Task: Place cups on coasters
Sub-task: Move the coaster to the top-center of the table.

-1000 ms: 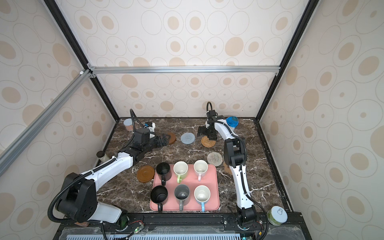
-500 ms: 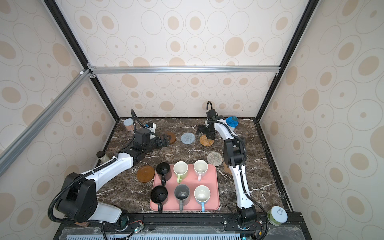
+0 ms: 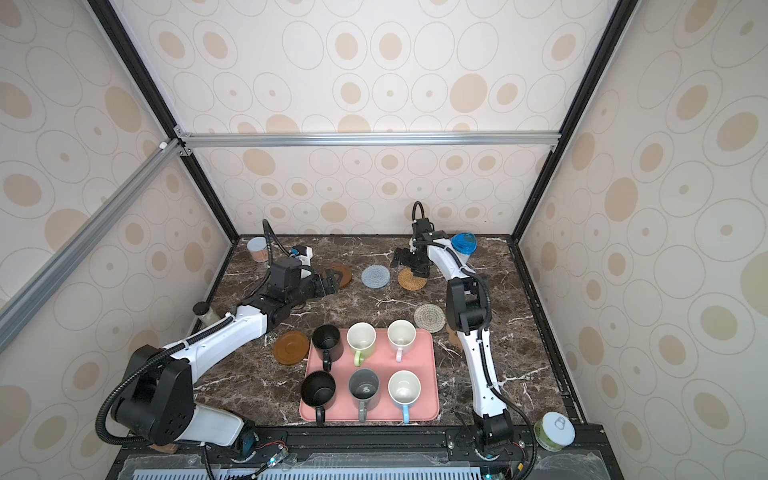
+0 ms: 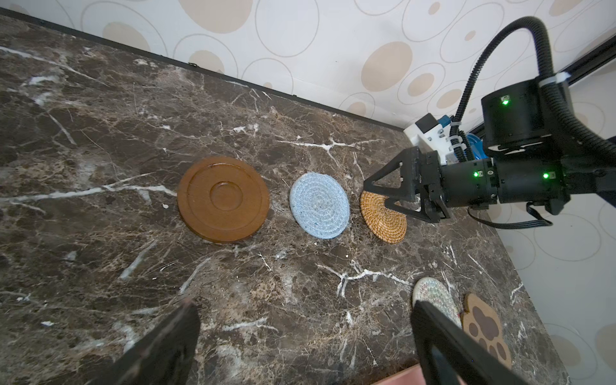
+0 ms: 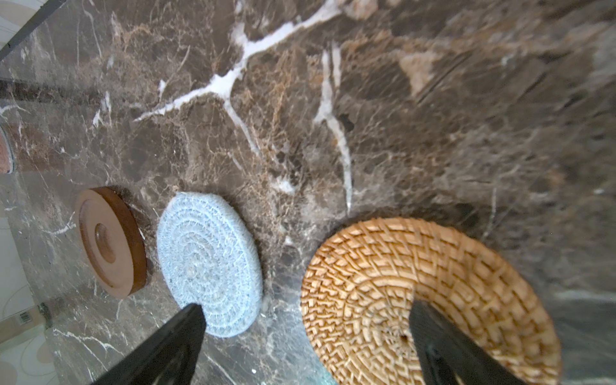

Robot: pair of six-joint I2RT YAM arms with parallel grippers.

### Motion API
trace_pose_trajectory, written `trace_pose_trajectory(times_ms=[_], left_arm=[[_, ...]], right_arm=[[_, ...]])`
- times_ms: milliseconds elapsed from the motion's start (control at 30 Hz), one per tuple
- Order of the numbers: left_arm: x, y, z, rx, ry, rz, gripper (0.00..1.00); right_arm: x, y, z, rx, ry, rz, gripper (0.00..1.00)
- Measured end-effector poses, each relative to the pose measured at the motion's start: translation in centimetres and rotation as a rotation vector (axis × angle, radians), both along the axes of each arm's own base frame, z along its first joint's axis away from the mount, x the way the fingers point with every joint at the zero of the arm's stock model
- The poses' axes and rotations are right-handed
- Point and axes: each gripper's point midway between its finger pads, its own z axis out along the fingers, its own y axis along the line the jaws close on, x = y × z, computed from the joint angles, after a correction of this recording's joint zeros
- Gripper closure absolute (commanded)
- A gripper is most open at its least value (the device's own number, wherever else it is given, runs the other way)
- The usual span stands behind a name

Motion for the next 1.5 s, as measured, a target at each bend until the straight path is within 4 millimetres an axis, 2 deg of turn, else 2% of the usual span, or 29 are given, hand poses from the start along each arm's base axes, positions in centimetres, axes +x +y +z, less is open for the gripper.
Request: trace_pose_trajectory(times_ms=[700, 1500], left_arm=[[-0.1, 0.0, -0.2, 0.0, 0.004, 0.001, 0.0], [-0.1, 0.1, -0.2, 0.0, 0.006, 0.001, 0.0]], right_arm=[[-0.2, -0.1, -0.2, -0.052, -0.015, 0.031, 0.0], [-0.8, -1.5, -0.5, -0.134, -0.001, 0.033, 0.0]])
